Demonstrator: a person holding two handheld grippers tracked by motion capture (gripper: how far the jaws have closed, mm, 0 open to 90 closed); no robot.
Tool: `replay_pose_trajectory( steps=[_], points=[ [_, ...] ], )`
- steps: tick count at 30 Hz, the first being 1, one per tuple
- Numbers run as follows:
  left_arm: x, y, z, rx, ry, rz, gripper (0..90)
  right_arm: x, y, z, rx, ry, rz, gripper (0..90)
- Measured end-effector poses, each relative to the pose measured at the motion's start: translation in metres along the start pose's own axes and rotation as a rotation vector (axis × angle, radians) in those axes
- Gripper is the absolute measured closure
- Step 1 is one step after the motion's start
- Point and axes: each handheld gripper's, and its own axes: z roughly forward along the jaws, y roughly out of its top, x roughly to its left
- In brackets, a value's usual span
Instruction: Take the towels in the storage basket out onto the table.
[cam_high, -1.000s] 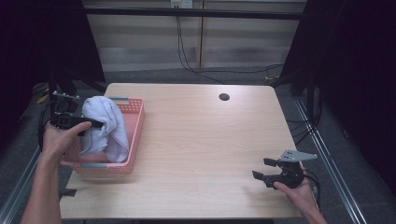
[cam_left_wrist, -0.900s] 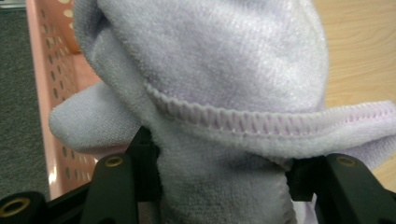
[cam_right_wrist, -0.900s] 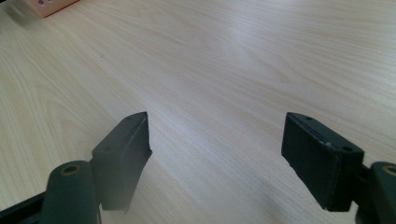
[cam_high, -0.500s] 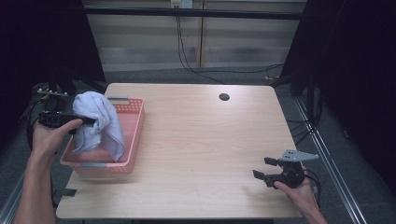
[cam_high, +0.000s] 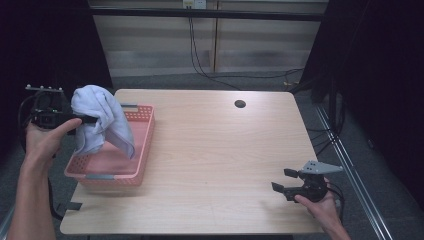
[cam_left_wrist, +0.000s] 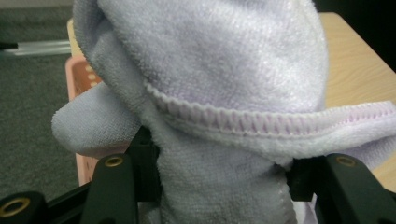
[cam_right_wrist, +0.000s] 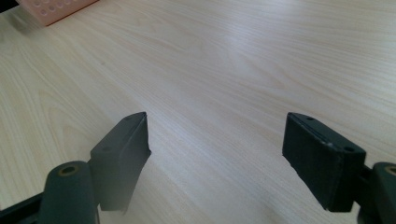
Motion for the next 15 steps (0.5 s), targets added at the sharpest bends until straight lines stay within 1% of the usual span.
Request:
replay_pose_trajectory(
  steps=[2,4,6,9,13,15],
  points=[
    [-0.002,0.003,-0.004,-0.014,0.001,-0.001,43.7,0.000,0.000,0.001,0.002,0.004,-0.005,22.3],
    [-0.004,0.007,-0.009,-0.018,0.002,0.011,43.7,0.000,0.000,0.001,0.003,0.004,-0.007,22.3],
    [-0.007,0.008,-0.011,-0.036,-0.006,0.002,43.7,0.000,0.000,0.000,0.001,0.004,-0.005,22.3],
    [-0.011,0.013,-0.016,-0.053,-0.013,0.014,43.7,0.000,0.000,0.000,0.000,0.005,-0.005,22.3],
    [-0.016,0.022,-0.024,-0.064,-0.005,0.029,43.7,0.000,0.000,0.000,0.001,0.007,-0.005,22.3],
    [-0.018,0.025,-0.028,-0.071,-0.010,0.045,43.7,0.000,0.000,0.000,0.001,0.007,-0.006,22.3]
  ],
)
